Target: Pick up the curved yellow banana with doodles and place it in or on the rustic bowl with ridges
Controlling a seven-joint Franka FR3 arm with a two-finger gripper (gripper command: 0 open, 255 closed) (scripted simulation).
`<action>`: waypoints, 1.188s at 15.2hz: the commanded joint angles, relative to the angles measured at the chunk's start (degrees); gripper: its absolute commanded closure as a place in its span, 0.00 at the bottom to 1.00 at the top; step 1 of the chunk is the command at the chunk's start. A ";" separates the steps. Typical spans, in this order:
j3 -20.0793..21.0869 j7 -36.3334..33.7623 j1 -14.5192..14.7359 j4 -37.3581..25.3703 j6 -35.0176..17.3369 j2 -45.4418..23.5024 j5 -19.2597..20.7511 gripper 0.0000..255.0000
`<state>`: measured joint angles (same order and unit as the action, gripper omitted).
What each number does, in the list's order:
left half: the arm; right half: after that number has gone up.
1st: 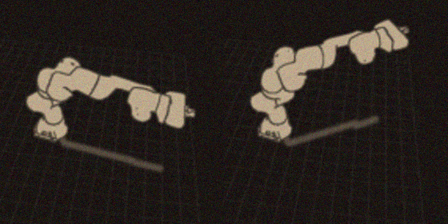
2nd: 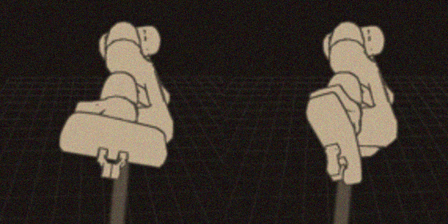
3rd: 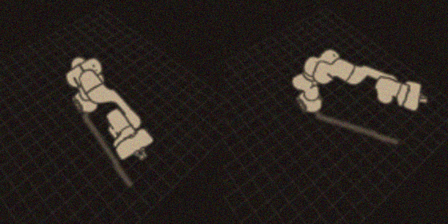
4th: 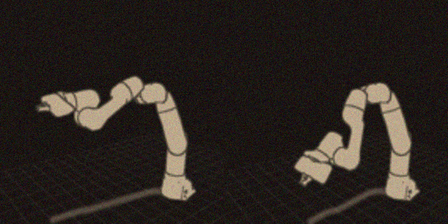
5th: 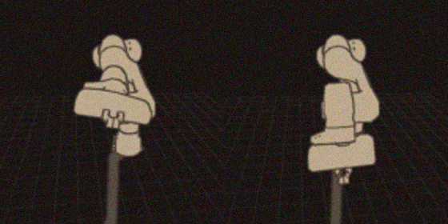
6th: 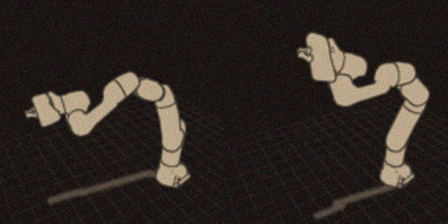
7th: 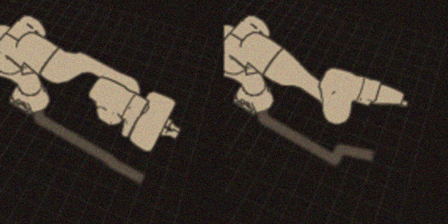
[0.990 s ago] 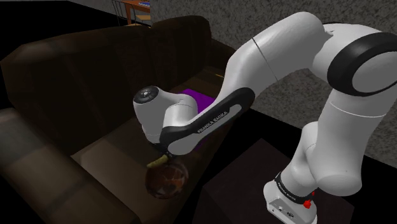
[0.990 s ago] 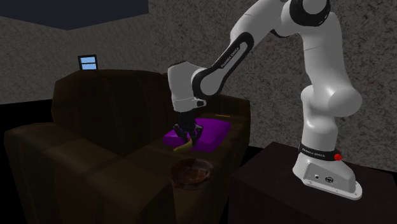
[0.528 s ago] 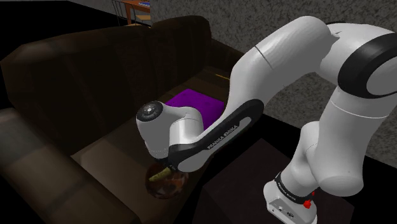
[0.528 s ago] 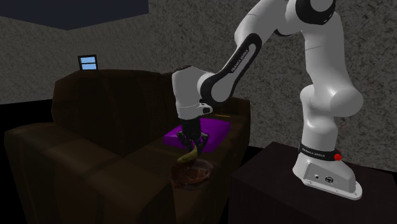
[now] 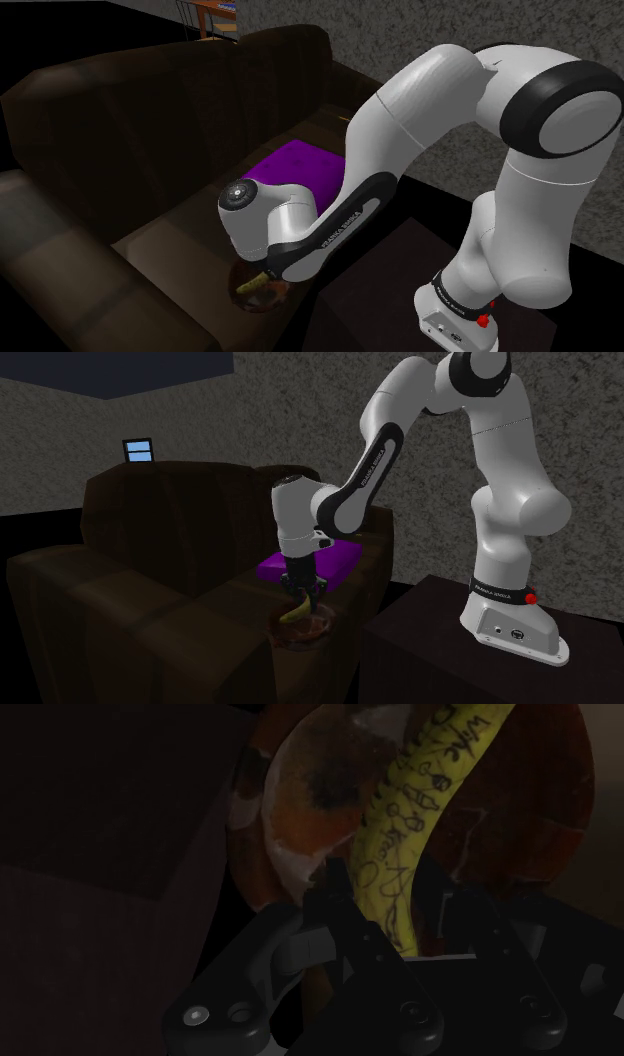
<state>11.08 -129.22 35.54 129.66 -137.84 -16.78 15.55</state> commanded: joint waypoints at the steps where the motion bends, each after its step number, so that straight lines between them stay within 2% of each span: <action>1: -0.28 -0.58 0.17 0.02 -1.27 -1.30 0.67 1.00; 10: -0.55 -1.06 0.33 -0.05 -2.26 -2.41 1.23 1.00; 11: -0.55 -1.06 0.33 -0.05 -2.27 -2.41 1.23 0.00; 16: -0.55 -1.06 0.33 -0.05 -2.27 -2.41 1.23 0.00; 18: 0.34 0.04 0.14 -0.65 1.12 0.48 -0.42 0.00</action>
<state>11.03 -129.77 35.82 129.31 -138.32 -17.62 15.90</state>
